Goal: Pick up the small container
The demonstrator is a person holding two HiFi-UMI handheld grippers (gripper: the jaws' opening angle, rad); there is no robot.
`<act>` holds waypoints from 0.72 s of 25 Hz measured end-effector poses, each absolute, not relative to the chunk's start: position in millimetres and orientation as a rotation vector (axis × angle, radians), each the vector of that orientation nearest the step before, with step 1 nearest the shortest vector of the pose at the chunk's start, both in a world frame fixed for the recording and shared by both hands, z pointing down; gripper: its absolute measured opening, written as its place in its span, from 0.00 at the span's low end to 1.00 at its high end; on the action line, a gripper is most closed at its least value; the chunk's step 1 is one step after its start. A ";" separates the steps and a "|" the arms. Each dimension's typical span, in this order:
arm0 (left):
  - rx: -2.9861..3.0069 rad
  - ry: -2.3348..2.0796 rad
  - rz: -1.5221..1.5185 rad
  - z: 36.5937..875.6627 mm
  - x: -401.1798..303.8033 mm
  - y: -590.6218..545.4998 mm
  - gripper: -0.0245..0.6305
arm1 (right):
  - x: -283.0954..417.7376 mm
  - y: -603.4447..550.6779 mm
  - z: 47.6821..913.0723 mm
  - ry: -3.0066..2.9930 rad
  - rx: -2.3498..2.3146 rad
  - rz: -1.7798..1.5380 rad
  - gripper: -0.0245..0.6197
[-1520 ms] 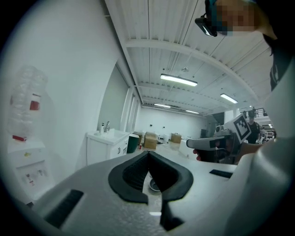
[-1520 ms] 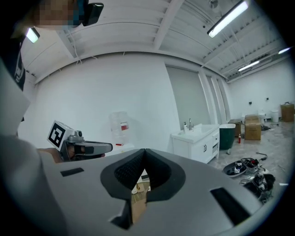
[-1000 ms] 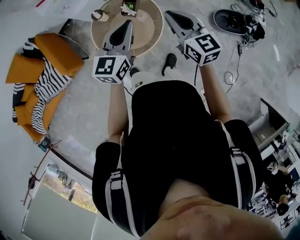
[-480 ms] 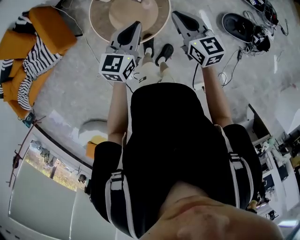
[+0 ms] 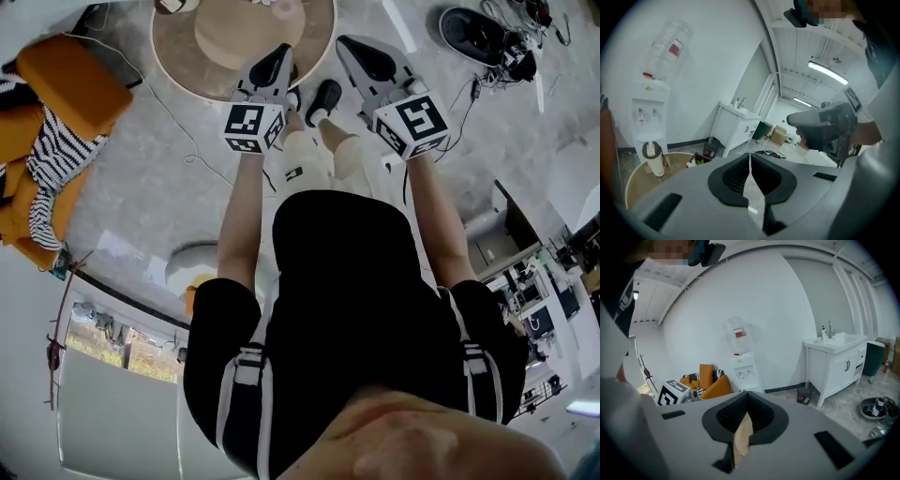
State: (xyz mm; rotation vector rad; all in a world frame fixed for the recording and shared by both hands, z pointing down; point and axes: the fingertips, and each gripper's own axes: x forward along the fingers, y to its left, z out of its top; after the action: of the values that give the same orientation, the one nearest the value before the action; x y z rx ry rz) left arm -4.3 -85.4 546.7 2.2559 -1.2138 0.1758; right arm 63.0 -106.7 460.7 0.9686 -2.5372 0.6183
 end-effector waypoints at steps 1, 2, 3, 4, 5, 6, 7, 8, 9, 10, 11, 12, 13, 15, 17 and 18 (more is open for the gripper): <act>2.249 -1.185 0.159 561.9 -2.2 -90.3 0.07 | 62.0 -108.1 468.7 -2.520 0.970 0.629 0.05; 2.241 -1.159 0.138 576.3 -0.3 -94.8 0.07 | 61.1 -109.0 476.8 -2.503 0.972 0.639 0.05; 2.234 -1.139 0.121 590.5 1.6 -98.8 0.07 | 60.6 -109.6 484.6 -2.488 0.974 0.647 0.05; 2.229 -1.123 0.119 604.9 3.7 -101.7 0.07 | 60.3 -109.9 492.0 -2.473 0.978 0.656 0.05; 2.228 -1.108 0.134 619.6 6.4 -103.3 0.07 | 60.2 -110.2 498.5 -2.461 0.985 0.669 0.05; 2.230 -1.091 0.158 634.2 9.5 -104.4 0.07 | 60.1 -110.8 504.4 -2.450 0.995 0.684 0.05; 2.233 -1.072 0.181 648.2 13.0 -105.9 0.09 | 60.0 -112.4 509.7 -2.440 1.005 0.699 0.05; 2.234 -1.054 0.197 661.6 16.4 -108.5 0.15 | 59.8 -115.0 514.9 -2.430 1.013 0.706 0.05; 2.234 -1.039 0.208 674.8 19.4 -112.3 0.20 | 59.2 -118.4 520.0 -2.419 1.020 0.704 0.05; 2.234 -1.027 0.220 687.9 21.2 -116.5 0.24 | 57.9 -121.8 524.7 -2.410 1.023 0.694 0.05; 2.233 -1.021 0.236 700.7 21.5 -120.0 0.26 | 55.5 -124.2 529.1 -2.404 1.024 0.683 0.05; 2.230 -1.020 0.258 713.4 20.4 -122.2 0.28 | 52.8 -125.2 533.2 -2.400 1.021 0.677 0.05; 2.225 -1.025 0.284 726.0 18.5 -123.5 0.30 | 50.6 -125.2 537.3 -2.397 1.020 0.680 0.05; 2.215 -1.042 0.335 750.3 15.5 -126.5 0.34 | 49.3 -125.0 545.9 -2.393 1.029 0.704 0.05; 2.202 -1.053 0.370 772.1 15.3 -130.6 0.37 | 51.2 -125.4 554.7 -2.385 1.048 0.737 0.05; 2.195 -1.057 0.381 781.8 15.8 -132.7 0.39 | 52.6 -125.6 558.9 -2.381 1.059 0.754 0.05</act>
State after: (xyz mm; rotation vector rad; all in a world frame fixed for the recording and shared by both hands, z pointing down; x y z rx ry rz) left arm 15.8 -132.7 781.8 2.1953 -1.0568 0.3814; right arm 52.6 -125.6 558.9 1.0585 -2.3805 0.7540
